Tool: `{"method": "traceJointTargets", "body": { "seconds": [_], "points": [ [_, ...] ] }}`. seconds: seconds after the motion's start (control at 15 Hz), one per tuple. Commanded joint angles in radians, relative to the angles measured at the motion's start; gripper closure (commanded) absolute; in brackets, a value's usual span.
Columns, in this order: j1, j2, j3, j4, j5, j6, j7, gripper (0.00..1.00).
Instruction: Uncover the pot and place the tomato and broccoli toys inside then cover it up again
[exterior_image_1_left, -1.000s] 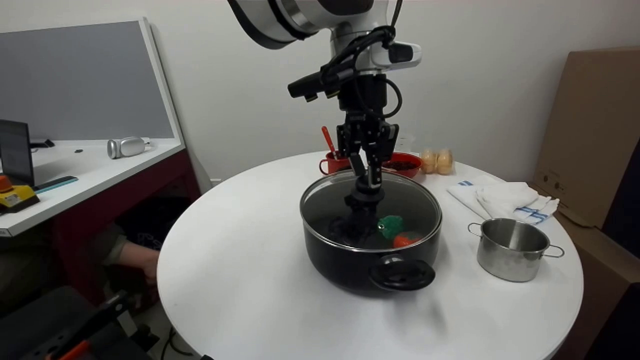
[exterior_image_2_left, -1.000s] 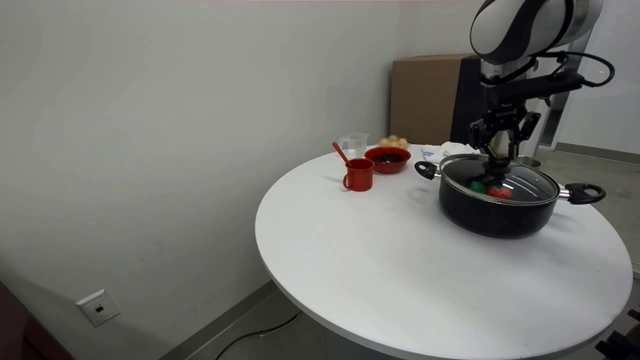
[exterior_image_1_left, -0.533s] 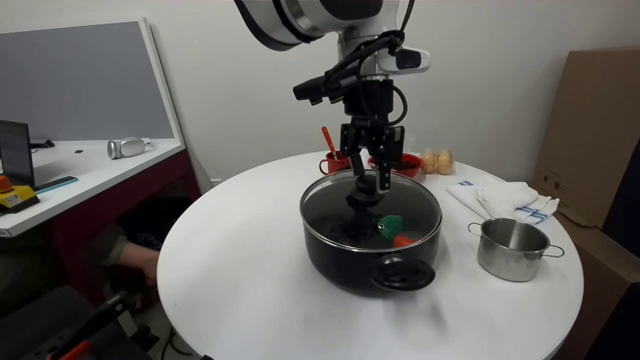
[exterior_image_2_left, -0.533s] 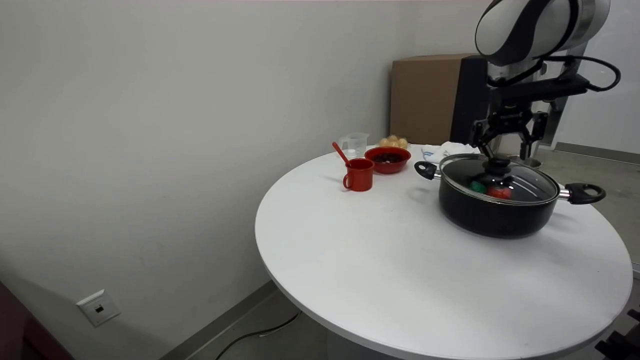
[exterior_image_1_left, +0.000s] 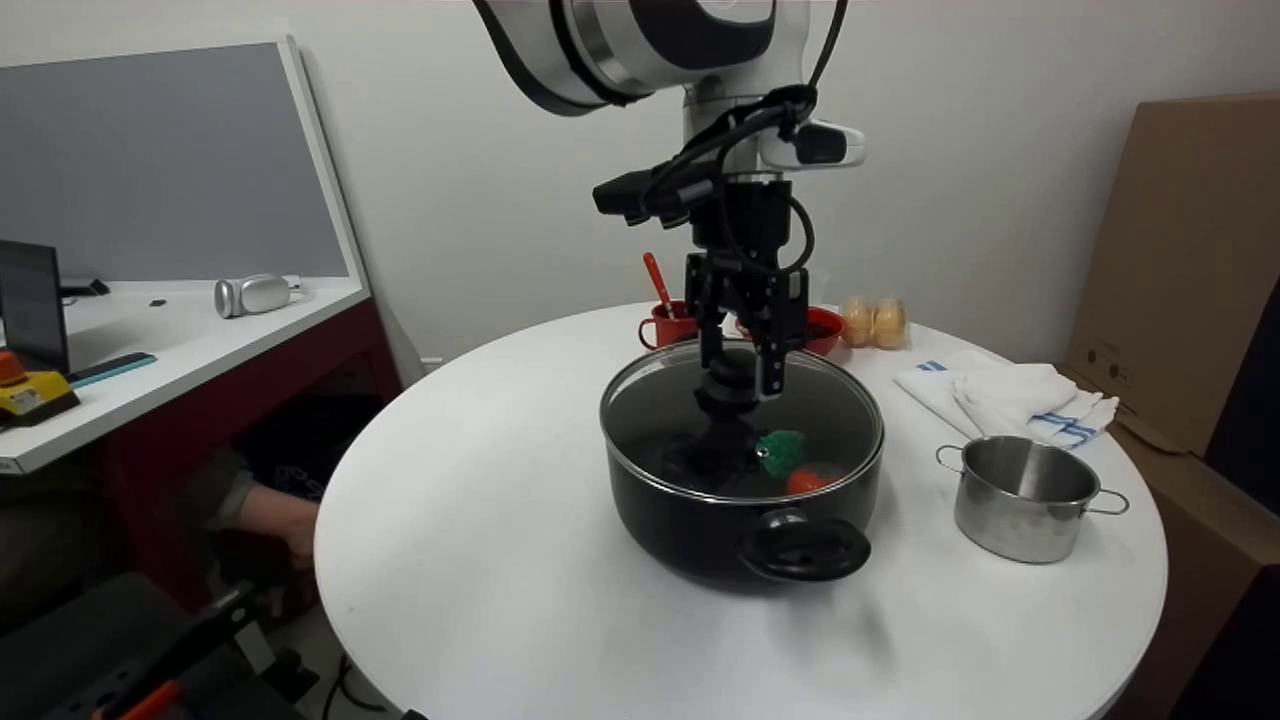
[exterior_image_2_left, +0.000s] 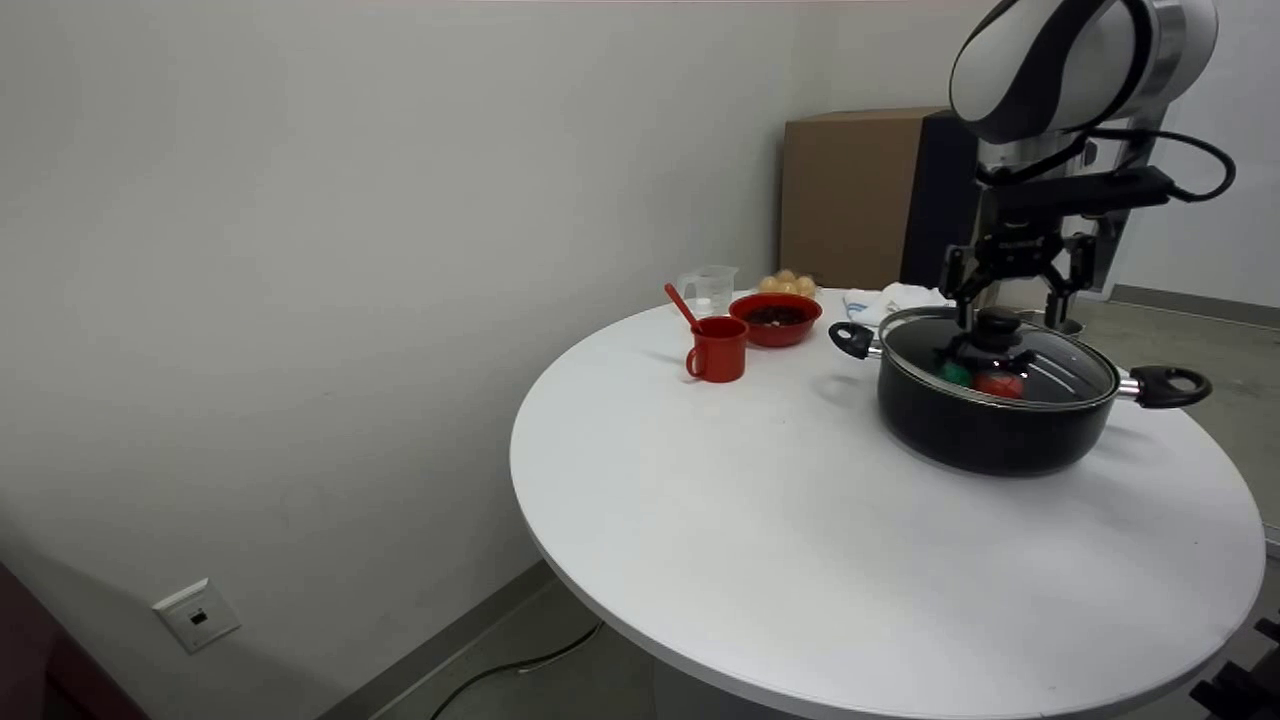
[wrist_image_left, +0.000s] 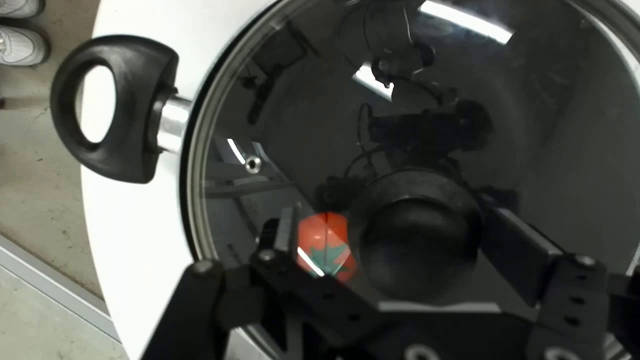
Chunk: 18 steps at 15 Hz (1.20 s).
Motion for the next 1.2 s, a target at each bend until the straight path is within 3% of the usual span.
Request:
{"method": "traceJointTargets", "body": {
  "seconds": [0.0, 0.33, 0.73, 1.13],
  "points": [
    [-0.002, 0.001, 0.0, -0.012, 0.033, 0.044, -0.034, 0.39],
    [0.001, -0.014, 0.002, -0.017, 0.039, 0.051, -0.041, 0.73],
    [0.01, -0.042, 0.005, -0.024, 0.034, 0.028, -0.041, 0.73],
    [-0.01, -0.019, 0.024, -0.005, 0.116, -0.013, -0.091, 0.73]
  ]
}}
